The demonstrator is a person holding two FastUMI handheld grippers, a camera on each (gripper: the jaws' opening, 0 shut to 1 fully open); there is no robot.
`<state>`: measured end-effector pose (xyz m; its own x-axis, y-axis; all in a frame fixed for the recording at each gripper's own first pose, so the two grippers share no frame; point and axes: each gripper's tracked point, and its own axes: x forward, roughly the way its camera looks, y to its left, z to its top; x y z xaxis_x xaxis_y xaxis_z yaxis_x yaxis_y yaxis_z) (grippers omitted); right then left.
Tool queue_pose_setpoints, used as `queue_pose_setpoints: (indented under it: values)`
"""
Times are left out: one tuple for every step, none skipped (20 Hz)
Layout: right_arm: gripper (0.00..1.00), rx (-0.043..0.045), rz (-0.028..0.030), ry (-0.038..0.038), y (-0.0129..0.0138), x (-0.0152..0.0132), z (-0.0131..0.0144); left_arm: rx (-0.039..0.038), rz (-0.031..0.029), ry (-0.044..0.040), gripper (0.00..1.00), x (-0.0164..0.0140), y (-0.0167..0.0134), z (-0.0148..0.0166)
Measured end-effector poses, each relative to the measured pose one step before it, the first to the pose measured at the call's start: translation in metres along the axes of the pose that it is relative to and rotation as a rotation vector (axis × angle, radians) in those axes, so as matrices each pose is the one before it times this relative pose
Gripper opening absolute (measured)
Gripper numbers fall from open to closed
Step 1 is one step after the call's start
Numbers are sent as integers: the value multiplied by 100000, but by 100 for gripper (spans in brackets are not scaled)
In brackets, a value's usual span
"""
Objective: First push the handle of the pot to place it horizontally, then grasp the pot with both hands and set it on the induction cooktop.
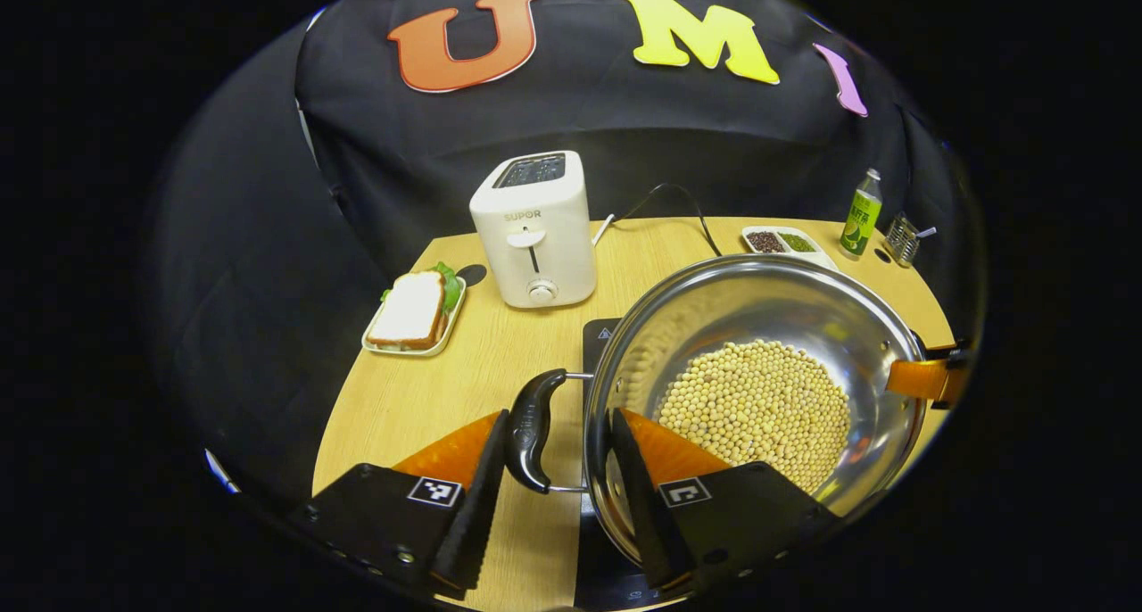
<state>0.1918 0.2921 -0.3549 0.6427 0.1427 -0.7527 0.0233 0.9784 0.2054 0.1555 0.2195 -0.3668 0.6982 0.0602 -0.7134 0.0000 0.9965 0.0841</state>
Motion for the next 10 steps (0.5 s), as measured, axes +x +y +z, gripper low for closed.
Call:
queue_pose_setpoints:
  values:
    - [66,-2631,188,-2614,-319,-384,344,-330,3482,-2594,69,-183,862,465]
    - [75,-3412,305,-3504,-154,-310,769,-860,1454,-2766,83,-319,621,408]
    - [79,-4062,-81,-2409,-229,-341,516,-706,980,-2407,97,-336,97,345]
    - [81,-3046,116,-2680,-56,-392,563,30,1024,-2811,98,-432,4,619]
    - [82,-2304,-523,-1559,-210,-195,338,256,364,-1178,97,-293,-117,244]
    - [81,-1415,224,-604,12,-62,43,358,-64,-852,97,-141,-252,313]
    - [81,-829,1058,-374,175,-25,58,39,207,-568,97,-221,-261,261]
    - [82,-1007,1301,-346,93,-138,-7,27,-924,13,97,-194,-448,114]
    - [82,-946,1919,-950,328,-117,107,-145,-157,-941,97,-219,-295,196]
    - [82,-1067,585,-1047,109,-303,188,-230,27,-594,97,-147,-128,189]
